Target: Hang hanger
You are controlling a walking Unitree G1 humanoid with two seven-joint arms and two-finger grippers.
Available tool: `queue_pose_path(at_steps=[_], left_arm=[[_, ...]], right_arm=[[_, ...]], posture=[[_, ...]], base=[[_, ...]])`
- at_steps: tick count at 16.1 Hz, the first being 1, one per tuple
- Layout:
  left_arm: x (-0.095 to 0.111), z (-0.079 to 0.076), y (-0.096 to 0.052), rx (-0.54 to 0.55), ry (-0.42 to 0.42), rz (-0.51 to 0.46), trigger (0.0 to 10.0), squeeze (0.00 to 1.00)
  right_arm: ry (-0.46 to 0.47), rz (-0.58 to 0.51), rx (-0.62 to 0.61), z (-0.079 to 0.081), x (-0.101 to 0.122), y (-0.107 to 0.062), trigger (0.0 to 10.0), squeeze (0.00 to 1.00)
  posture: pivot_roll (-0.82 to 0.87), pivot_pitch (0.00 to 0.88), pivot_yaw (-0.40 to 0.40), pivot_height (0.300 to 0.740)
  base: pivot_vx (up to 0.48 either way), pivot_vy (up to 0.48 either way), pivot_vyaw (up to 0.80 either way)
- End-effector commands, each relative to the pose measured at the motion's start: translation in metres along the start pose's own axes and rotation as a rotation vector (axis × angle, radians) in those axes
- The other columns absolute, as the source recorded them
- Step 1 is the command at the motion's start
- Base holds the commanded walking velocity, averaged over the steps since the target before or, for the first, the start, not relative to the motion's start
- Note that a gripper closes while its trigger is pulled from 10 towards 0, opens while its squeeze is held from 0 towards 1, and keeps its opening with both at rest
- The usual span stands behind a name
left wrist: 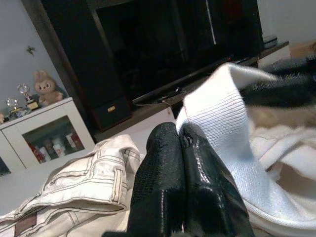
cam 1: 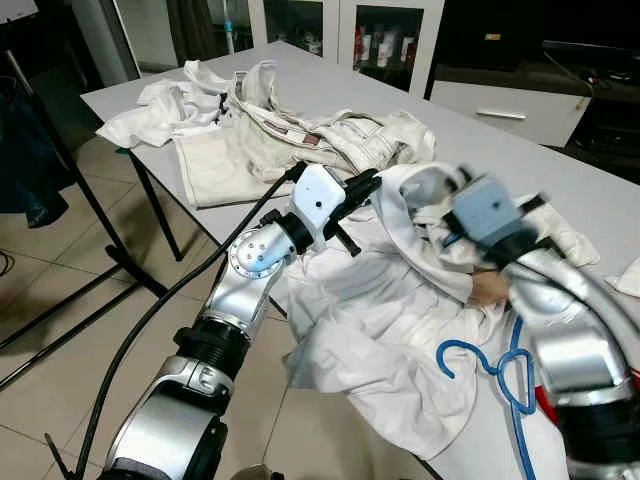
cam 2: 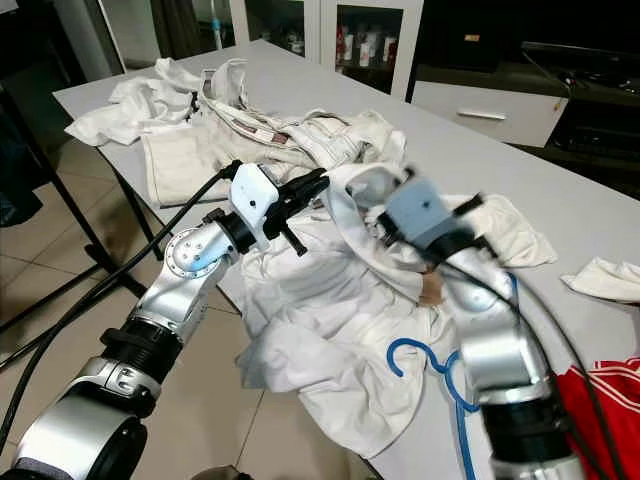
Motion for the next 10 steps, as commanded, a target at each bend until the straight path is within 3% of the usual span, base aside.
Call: queue_pose_path(at_steps=[1, 3, 5, 9, 10], left_arm=[[0.000, 0.006, -0.002, 0.027, -0.013, 0.004, 10.0, 0.00], [-0.001, 0.007, -0.004, 0.030, -0.020, 0.009, 10.0, 0.00], [-0.002, 0.011, -0.005, 0.035, -0.020, 0.015, 10.0, 0.00], [-0.001, 0.012, -0.004, 0.031, -0.026, 0.016, 10.0, 0.00], [-0.001, 0.010, -0.003, 0.025, -0.029, 0.014, 10.0, 0.00]], right_arm=[[0.020, -0.020, 0.009, 0.000, 0.007, 0.000, 10.0, 1.00], [0.077, 0.029, 0.035, 0.001, 0.002, -0.002, 10.0, 1.00], [0.089, 0.076, -0.012, -0.016, -0.007, -0.004, 10.0, 1.00], [-0.002, 0.091, -0.119, -0.042, -0.006, -0.007, 10.0, 1.00], [0.061, 0.102, -0.140, -0.046, -0.007, -0.008, 10.0, 0.00]], posture=[[-0.01, 0.000, 0.062, 0.723], [-0.01, 0.001, 0.063, 0.723], [-0.01, 0.003, 0.061, 0.723], [-0.01, 0.008, 0.067, 0.723], [-0.02, 0.010, 0.070, 0.723]], base=[[0.000, 0.000, 0.00], [0.000, 0.000, 0.00], [0.000, 0.000, 0.00], [0.000, 0.000, 0.00], [0.000, 0.000, 0.00]])
Point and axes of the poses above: a point about 5 cm out from each wrist's last joint towards the gripper, its own y axis pointing out of the wrist towards the gripper, its own x axis along the axis of the wrist's last joint, z = x × y, the point moved 3 cm from there along y, pointing out of the wrist towards the gripper, and after that the axes turned 4 degrees about y, right-handed, at the moved point
